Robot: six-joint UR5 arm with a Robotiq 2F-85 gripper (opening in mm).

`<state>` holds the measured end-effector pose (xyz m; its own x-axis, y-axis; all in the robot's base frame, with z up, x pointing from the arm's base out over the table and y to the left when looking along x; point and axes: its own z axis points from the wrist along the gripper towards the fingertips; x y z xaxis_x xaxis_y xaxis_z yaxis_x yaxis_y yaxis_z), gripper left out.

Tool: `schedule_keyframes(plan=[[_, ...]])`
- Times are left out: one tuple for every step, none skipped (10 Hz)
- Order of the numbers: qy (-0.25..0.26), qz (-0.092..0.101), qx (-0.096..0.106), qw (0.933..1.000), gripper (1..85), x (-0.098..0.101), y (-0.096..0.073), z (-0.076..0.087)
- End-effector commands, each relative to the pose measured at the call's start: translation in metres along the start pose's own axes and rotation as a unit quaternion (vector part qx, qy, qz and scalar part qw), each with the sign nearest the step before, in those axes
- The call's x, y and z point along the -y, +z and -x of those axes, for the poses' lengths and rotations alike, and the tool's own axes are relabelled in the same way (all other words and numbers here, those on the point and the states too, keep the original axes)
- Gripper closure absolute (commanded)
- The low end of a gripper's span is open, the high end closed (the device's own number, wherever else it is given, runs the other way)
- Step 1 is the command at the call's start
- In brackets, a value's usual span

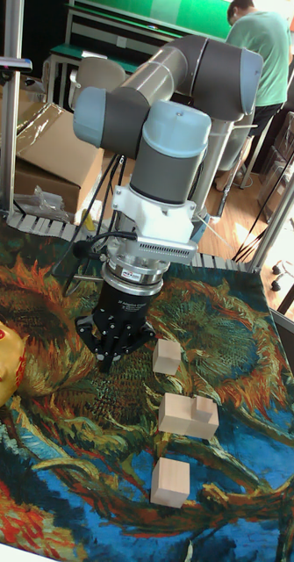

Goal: Drop coins into a piggy bank

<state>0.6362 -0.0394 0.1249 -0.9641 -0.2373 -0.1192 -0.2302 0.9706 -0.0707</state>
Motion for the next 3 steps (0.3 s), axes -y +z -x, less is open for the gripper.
schedule_keyframes(plan=[[-0.008, 0.021, -0.001, 0.9997, 84.3, -0.0120, 0.0061, -0.0066], [-0.006, 0.022, -0.004, 0.9997, 84.3, -0.0128, 0.0062, -0.0079], [-0.005, 0.028, -0.006, 0.9996, 84.3, -0.0153, 0.0061, -0.0090]])
